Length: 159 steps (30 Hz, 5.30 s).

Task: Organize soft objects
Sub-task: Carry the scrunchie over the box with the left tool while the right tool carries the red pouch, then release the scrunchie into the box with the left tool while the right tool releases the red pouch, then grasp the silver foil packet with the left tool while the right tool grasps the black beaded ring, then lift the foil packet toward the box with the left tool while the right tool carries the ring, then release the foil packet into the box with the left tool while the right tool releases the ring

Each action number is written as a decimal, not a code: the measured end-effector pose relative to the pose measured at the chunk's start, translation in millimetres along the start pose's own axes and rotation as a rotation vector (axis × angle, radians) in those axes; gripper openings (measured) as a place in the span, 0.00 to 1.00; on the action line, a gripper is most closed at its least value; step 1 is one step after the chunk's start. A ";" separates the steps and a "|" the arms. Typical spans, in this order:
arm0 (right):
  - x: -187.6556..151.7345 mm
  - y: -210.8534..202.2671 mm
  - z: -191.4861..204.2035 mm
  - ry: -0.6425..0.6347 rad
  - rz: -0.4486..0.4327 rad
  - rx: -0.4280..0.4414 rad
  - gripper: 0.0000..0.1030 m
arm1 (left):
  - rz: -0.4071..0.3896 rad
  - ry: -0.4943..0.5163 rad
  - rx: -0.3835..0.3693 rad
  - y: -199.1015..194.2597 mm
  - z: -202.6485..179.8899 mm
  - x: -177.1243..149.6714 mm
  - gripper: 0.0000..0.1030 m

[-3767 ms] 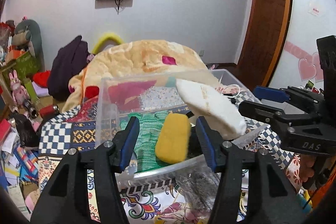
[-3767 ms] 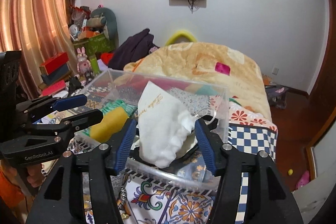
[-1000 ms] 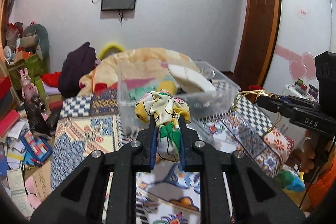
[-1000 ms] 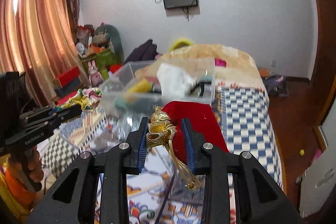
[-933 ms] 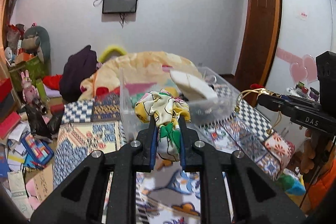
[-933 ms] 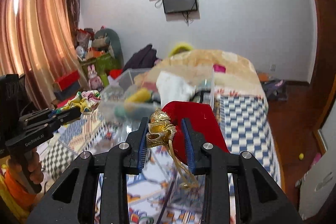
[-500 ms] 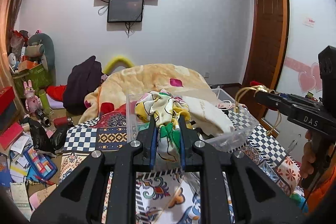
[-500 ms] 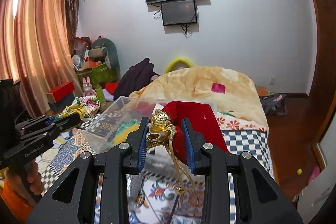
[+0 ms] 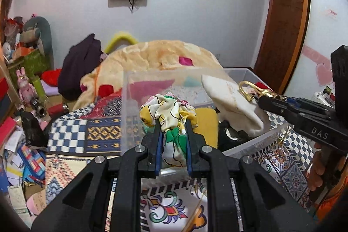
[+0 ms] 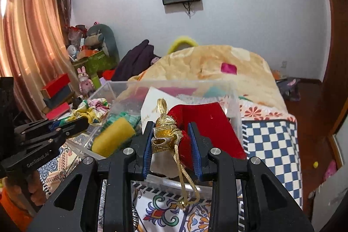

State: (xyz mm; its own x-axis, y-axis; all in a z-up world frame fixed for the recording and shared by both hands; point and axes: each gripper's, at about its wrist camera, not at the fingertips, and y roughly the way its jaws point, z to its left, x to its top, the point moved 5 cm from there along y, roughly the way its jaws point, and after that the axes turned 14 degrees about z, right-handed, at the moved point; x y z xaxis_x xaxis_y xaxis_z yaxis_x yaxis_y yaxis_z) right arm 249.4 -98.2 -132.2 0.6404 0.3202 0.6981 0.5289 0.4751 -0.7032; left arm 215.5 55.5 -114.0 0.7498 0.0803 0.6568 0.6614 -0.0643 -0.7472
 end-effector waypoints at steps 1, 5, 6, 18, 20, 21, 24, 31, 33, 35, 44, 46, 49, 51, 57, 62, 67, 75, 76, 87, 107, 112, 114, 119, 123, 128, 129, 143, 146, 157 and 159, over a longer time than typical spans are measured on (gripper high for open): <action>-0.2 2.0 -0.7 -0.001 0.006 0.003 0.28 | 0.004 0.002 -0.005 1.2 -1.2 0.0 0.17; -3.1 6.1 0.8 -0.016 0.026 0.007 0.30 | 0.008 0.016 0.006 3.0 -7.0 -0.5 0.21; -4.6 5.6 2.4 -0.023 0.031 0.003 0.30 | 0.011 0.016 0.002 3.1 -7.6 -0.6 0.22; 1.9 -24.5 15.1 -0.084 -0.036 -0.032 0.69 | -0.032 0.025 -0.003 -24.8 -17.1 -5.6 0.66; 0.8 -32.8 15.7 -0.094 -0.054 -0.039 0.73 | -0.044 0.033 -0.005 -31.9 -19.8 -8.1 0.71; -0.1 -37.4 16.0 -0.098 -0.065 -0.042 0.74 | -0.051 0.040 -0.005 -35.8 -22.7 -9.9 0.72; -6.9 -50.4 16.0 -0.109 -0.085 -0.049 0.76 | -0.058 0.064 -0.016 -44.1 -32.9 -17.8 0.81; -34.7 -57.6 5.5 -0.102 -0.066 -0.091 0.77 | 0.014 0.084 -0.054 -30.2 -54.3 -42.8 0.87; -40.4 -55.9 0.8 -0.089 -0.051 -0.092 0.77 | 0.053 0.083 -0.053 -19.1 -57.5 -50.4 0.87; -45.6 -52.0 -5.4 -0.067 -0.027 -0.071 0.77 | 0.090 0.080 -0.062 -8.4 -59.7 -57.7 0.87; -69.2 -29.2 -3.7 -0.053 0.059 -0.026 0.76 | 0.161 0.076 -0.120 13.8 -65.3 -66.6 0.59; -71.6 -25.1 -1.5 -0.055 0.073 -0.024 0.76 | 0.166 0.091 -0.142 14.2 -69.4 -68.1 0.50; -73.9 -19.9 2.2 -0.064 0.090 -0.021 0.76 | 0.163 0.105 -0.158 13.1 -72.9 -70.8 0.38; -75.6 -17.7 3.5 -0.067 0.096 -0.020 0.76 | 0.155 0.109 -0.151 11.4 -73.9 -73.1 0.34; -77.8 -11.7 11.4 -0.080 0.115 -0.013 0.72 | 0.115 0.105 -0.131 -5.9 -63.7 -81.1 0.25; -78.0 -1.5 24.4 -0.107 0.157 0.019 0.62 | 0.064 0.081 -0.131 -31.3 -43.1 -84.1 0.24; -80.3 15.8 44.0 -0.179 0.222 0.026 0.55 | 0.046 0.052 -0.111 -42.1 -24.4 -92.8 0.24; -73.7 34.4 57.1 -0.242 0.282 0.015 0.22 | 0.038 0.007 -0.118 -43.3 -11.4 -97.5 0.24; -73.4 35.4 58.7 -0.253 0.283 0.008 0.16 | 0.036 0.008 -0.116 -42.6 -12.6 -96.4 0.24; -73.0 9.9 57.2 -0.261 0.209 0.017 0.07 | -0.027 0.017 -0.105 -62.6 -16.2 -86.0 0.24; -68.5 45.4 57.1 -0.288 0.292 0.008 0.08 | -0.063 0.006 -0.104 -72.5 -11.5 -78.7 0.24; -66.5 35.7 60.7 -0.282 0.250 0.014 0.07 | -0.064 0.001 -0.098 -71.2 -10.3 -78.0 0.24; -66.6 27.7 62.0 -0.271 0.234 0.023 0.07 | -0.070 -0.002 -0.092 -73.0 -9.7 -77.1 0.24; -61.2 7.7 61.6 -0.258 0.178 0.022 0.06 | -0.090 -0.006 -0.081 -79.9 -7.3 -72.8 0.24; -55.2 -11.6 62.5 -0.250 0.123 0.023 0.06 | -0.111 0.003 -0.065 -85.4 -6.5 -66.0 0.24; -46.1 -37.2 66.0 -0.243 0.046 0.026 0.06 | -0.151 0.022 -0.039 -92.2 -6.5 -50.2 0.24; -42.9 -42.1 66.9 -0.242 0.029 0.026 0.06 | -0.159 0.024 -0.036 -93.2 -6.3 -47.2 0.24; 17.7 -33.0 60.3 -0.164 -0.080 0.001 0.06 | -0.146 0.016 -0.025 -53.7 6.7 0.2 0.24; 22.8 -21.5 60.7 -0.152 -0.065 0.013 0.06 | -0.120 0.022 -0.016 -37.8 5.8 1.5 0.24; 13.1 9.9 58.4 -0.175 0.024 -0.066 0.08 | -0.042 0.007 -0.032 -8.3 8.3 -0.6 0.29; 12.2 9.0 55.5 -0.164 0.035 -0.061 0.17 | -0.038 -0.005 -0.043 -8.8 10.3 -1.3 0.35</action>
State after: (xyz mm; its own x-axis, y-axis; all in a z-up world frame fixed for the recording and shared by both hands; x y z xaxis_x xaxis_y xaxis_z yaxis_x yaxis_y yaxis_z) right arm 231.0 -44.6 -122.5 0.5617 0.4676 0.6825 0.5440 0.4128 -0.7305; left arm 208.5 66.2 -109.3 0.7242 0.0888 0.6838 0.6895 -0.1037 -0.7168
